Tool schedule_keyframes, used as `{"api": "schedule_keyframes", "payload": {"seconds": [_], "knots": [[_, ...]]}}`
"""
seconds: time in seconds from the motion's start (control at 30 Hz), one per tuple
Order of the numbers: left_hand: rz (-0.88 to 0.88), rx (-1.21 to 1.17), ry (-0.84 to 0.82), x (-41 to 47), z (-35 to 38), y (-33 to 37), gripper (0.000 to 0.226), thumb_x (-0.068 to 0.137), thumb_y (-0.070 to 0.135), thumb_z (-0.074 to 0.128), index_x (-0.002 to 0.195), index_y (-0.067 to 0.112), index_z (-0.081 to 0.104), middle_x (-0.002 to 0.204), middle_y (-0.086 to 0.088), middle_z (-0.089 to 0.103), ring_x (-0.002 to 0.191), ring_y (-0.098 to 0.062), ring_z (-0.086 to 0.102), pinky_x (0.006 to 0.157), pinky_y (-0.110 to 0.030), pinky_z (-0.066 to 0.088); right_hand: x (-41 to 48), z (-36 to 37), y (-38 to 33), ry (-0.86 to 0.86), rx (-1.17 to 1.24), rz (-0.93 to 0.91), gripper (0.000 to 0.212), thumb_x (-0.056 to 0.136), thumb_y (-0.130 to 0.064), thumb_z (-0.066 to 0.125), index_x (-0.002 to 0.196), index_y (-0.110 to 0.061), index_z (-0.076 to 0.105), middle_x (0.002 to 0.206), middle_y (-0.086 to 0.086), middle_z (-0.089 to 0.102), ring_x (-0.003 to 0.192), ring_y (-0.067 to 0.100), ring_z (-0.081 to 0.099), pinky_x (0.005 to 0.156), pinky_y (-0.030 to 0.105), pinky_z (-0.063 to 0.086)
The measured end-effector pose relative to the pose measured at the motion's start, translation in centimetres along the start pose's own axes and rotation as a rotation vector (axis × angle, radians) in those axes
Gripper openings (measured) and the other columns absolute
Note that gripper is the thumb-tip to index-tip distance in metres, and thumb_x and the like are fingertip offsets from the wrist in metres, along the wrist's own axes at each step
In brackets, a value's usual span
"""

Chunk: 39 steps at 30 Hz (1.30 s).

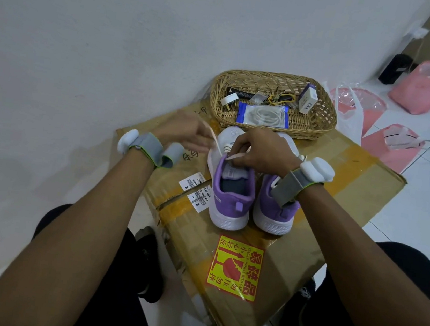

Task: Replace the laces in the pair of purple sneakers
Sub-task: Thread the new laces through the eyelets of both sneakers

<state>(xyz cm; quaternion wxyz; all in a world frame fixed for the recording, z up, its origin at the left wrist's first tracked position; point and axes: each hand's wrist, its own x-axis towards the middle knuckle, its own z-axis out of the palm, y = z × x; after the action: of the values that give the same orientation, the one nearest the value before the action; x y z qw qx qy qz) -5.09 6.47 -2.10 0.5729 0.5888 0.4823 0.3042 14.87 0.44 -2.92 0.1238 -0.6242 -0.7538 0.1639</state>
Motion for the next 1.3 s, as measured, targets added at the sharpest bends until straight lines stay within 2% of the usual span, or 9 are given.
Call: {"api": "schedule_keyframes", "payload": {"seconds": [0.13,0.27,0.33,0.53,0.63,0.77,0.93,1.13,1.3], "knots": [[-0.08,-0.627,0.101,0.8,-1.0,0.9,0.014,0.1,0.002,0.041,0.089,0.009,0.047,0.066,-0.006,0.048,0.052,-0.015,0.042,0.049,-0.025,0.04,-0.2,-0.4,0.1,0.045,0.023,0.026,0.017,0.065,-0.033,0.076,0.081,-0.032,0.07,0.078,-0.012,0.07,0.075,0.01,0.062,0.063,0.03,0.051],[0.069,0.737,-0.269,-0.4,-1.3,-0.1,0.026,0.088,0.029,0.076,0.112,0.023,0.068,0.073,0.0,0.057,0.059,-0.011,0.046,0.058,-0.026,0.04,-0.3,-0.8,0.2,0.038,0.042,0.039,0.021,0.065,-0.028,0.078,0.084,-0.029,0.068,0.077,-0.013,0.069,0.07,0.005,0.058,0.055,0.022,0.039],[0.019,0.917,-0.357,-0.6,-1.7,-0.9,0.018,0.087,0.034,0.076,0.101,0.023,0.078,0.08,0.0,0.07,0.07,-0.012,0.057,0.071,-0.032,0.047,-0.3,-1.0,0.3,0.03,0.05,0.036,0.022,0.066,-0.028,0.078,0.085,-0.029,0.068,0.078,-0.013,0.069,0.069,0.003,0.057,0.056,0.021,0.039],[0.048,0.716,0.547,1.1,-5.4,-2.4,0.022,0.097,0.021,0.065,0.095,0.006,0.08,0.085,-0.019,0.073,0.071,-0.033,0.061,0.06,-0.036,0.047,0.1,-0.5,1.0,-0.019,0.137,0.001,0.024,0.065,-0.024,0.078,0.083,-0.032,0.065,0.079,-0.013,0.07,0.076,0.007,0.064,0.069,0.032,0.051],[-0.033,0.774,0.625,1.3,-5.6,-3.0,0.028,0.098,0.023,0.062,0.095,0.001,0.079,0.089,-0.027,0.072,0.083,-0.042,0.062,0.063,-0.042,0.049,0.2,-0.5,1.5,-0.061,0.174,0.002,0.025,0.07,-0.018,0.079,0.087,-0.028,0.065,0.087,-0.009,0.071,0.07,-0.004,0.058,0.066,0.026,0.045],[0.001,0.804,0.316,0.4,-4.3,-1.2,0.036,0.086,0.022,0.074,0.121,0.015,0.069,0.112,-0.016,0.068,0.098,-0.033,0.061,0.084,-0.041,0.053,0.4,-0.2,1.9,-0.081,0.201,0.001,0.025,0.073,-0.015,0.079,0.095,-0.018,0.069,0.094,-0.002,0.071,0.069,-0.005,0.054,0.063,0.012,0.04],[0.119,0.818,-0.317,-1.0,-0.4,0.0,0.034,0.084,0.032,0.08,0.117,0.026,0.072,0.073,0.001,0.068,0.073,0.007,0.021,0.07,-0.027,0.044,0.7,-0.1,2.1,-0.08,0.197,0.008,0.024,0.073,-0.016,0.08,0.094,-0.018,0.069,0.093,-0.002,0.07,0.071,-0.004,0.055,0.06,0.006,0.037],[0.126,0.941,-0.267,0.3,-1.5,-1.5,0.018,0.089,0.036,0.074,0.081,0.021,0.079,0.077,-0.002,0.075,0.07,-0.02,0.062,0.07,-0.034,0.05,0.6,-0.3,2.2,-0.087,0.204,0.027,0.026,0.071,-0.014,0.081,0.094,-0.017,0.069,0.092,0.0,0.071,0.074,0.005,0.058,0.062,0.014,0.04],[0.055,0.69,-0.145,-0.2,-0.4,-0.6,0.029,0.098,0.04,0.06,0.094,0.014,0.073,0.073,0.002,0.061,0.063,-0.012,0.048,0.064,-0.028,0.04,0.4,-1.3,2.2,-0.125,0.19,0.075,0.025,0.073,-0.022,0.083,0.09,-0.017,0.065,0.086,0.003,0.07,0.069,0.008,0.059,0.056,0.016,0.04]]}}
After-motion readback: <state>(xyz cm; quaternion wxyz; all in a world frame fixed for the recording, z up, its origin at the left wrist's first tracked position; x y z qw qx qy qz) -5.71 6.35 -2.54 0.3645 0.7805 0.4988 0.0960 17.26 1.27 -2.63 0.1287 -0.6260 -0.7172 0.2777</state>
